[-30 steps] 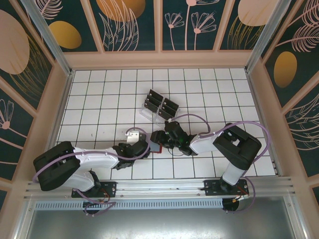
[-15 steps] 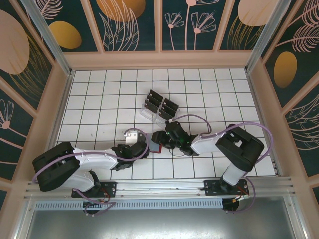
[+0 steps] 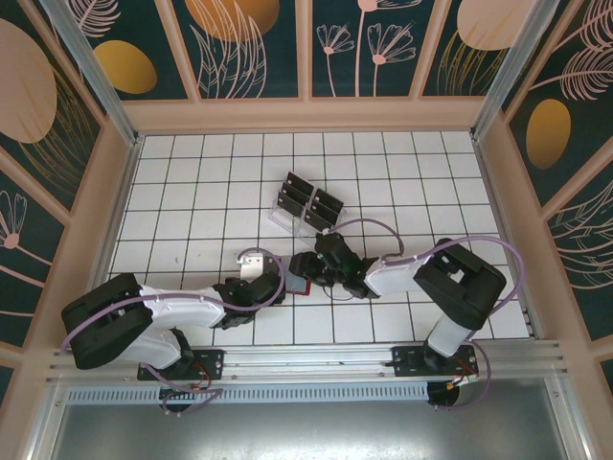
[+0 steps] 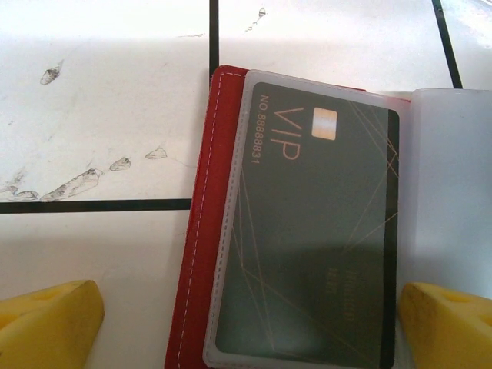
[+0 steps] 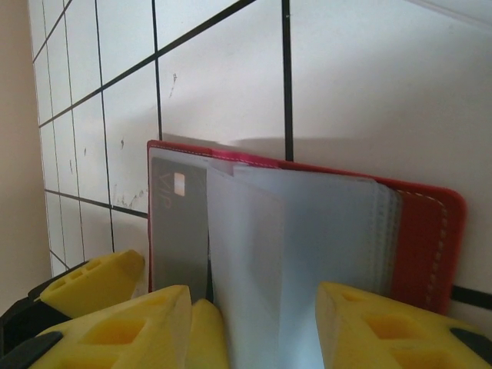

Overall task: Put the credit cards into the card holder
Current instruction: Flip over the card slot on the card holder.

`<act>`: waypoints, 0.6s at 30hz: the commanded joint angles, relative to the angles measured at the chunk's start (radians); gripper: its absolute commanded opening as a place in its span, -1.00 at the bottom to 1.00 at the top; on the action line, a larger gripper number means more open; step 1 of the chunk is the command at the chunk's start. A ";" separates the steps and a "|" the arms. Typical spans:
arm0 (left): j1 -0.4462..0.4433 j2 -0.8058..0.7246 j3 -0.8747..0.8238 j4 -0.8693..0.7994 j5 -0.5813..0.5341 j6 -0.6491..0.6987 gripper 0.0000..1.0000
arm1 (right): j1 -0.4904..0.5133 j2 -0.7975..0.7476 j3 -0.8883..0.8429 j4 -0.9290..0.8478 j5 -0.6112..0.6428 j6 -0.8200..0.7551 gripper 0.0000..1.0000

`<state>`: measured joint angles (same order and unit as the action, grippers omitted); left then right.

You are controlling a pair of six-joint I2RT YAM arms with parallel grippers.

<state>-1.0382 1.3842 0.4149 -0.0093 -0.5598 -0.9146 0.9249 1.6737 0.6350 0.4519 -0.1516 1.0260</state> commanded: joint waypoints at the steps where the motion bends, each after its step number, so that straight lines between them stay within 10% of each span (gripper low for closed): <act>1: 0.006 0.002 -0.031 -0.031 0.018 -0.013 0.97 | 0.009 0.036 0.049 -0.011 -0.002 -0.030 -0.07; 18: 0.007 -0.464 0.040 -0.270 -0.133 -0.069 0.97 | 0.064 0.123 0.267 -0.114 -0.014 -0.061 -0.07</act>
<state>-1.0378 0.9897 0.4114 -0.2012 -0.6098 -0.9489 0.9707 1.7386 0.8501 0.3763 -0.1596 0.9928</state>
